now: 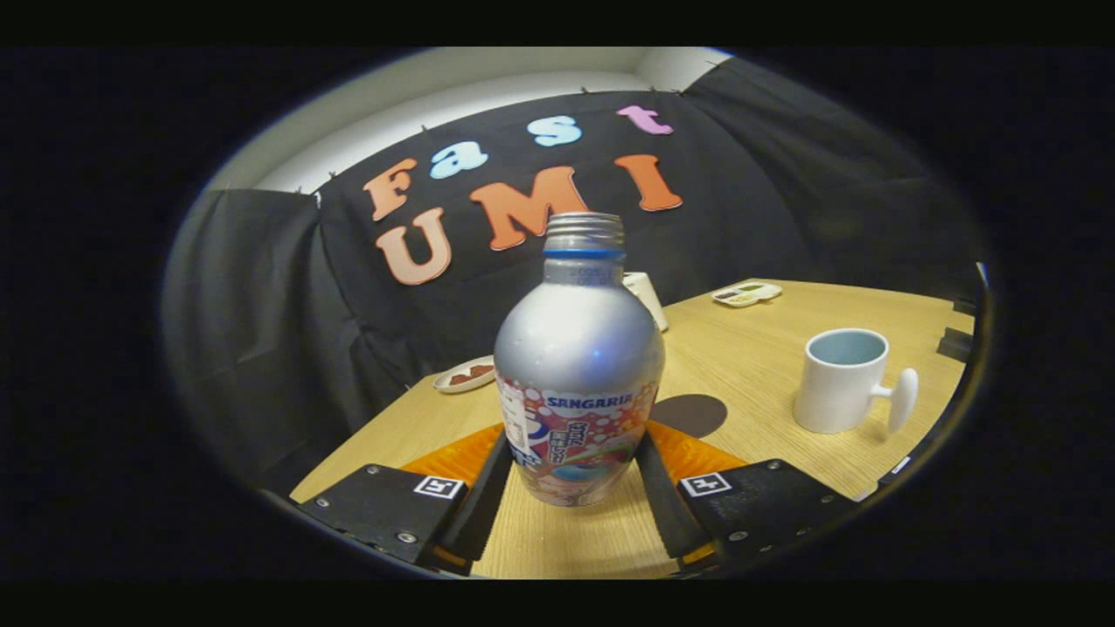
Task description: Take the bottle from table, then pour the juice into the cup, finally place the bottle on the coaster
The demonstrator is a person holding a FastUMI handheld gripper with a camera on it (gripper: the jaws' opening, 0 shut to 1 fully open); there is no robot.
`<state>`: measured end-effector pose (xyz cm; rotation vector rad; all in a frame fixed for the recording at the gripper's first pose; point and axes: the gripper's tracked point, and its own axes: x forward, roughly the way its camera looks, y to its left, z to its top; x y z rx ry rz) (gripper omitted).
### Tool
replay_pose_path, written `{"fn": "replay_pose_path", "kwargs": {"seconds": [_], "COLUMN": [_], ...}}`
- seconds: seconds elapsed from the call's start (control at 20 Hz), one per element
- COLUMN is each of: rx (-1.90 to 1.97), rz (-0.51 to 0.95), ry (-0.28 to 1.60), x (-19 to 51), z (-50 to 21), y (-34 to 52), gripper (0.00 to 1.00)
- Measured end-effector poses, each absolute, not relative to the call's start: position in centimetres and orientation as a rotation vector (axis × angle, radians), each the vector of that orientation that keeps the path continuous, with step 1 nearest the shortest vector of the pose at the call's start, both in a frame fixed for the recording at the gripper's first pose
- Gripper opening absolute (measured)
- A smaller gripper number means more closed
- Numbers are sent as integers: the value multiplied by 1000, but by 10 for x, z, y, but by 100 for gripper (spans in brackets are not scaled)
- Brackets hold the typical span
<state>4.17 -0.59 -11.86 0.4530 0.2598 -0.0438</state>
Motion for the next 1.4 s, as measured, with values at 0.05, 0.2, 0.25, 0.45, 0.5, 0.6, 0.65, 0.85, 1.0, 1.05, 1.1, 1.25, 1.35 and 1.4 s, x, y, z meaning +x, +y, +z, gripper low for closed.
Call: {"fn": "replay_pose_path", "kwargs": {"seconds": [0.05,0.2,0.25,0.45,0.5,0.6,0.65,0.85,1.0,1.05,1.1,1.25,1.35,1.4], "rx": [507,757,851,1073,1094,1143,1169,1283,1382,1419,1449,1510,1542,1561], "rz": [-52,-54,-59,-90,-108,-128,-129,-123,-121,-119,-119,-125,-131,-137], "ry": [259,245,234,206,209,213,207,180,158,146,125,115,115,117], "x": [44,51,54,60,61,64,64,69,67,65,64,68,72,77], "z": [-119,-114,-111,-111,-115,-114,-111,-99,-96,-95,-92,-91,-88,-86], "y": [-10,-19,-23,-40,-44,-47,-47,-49,-53,-55,-60,-60,-61,-62], "gripper": [75,76,75,75,75,75,75,75,75,75,75,75,75,75]}}
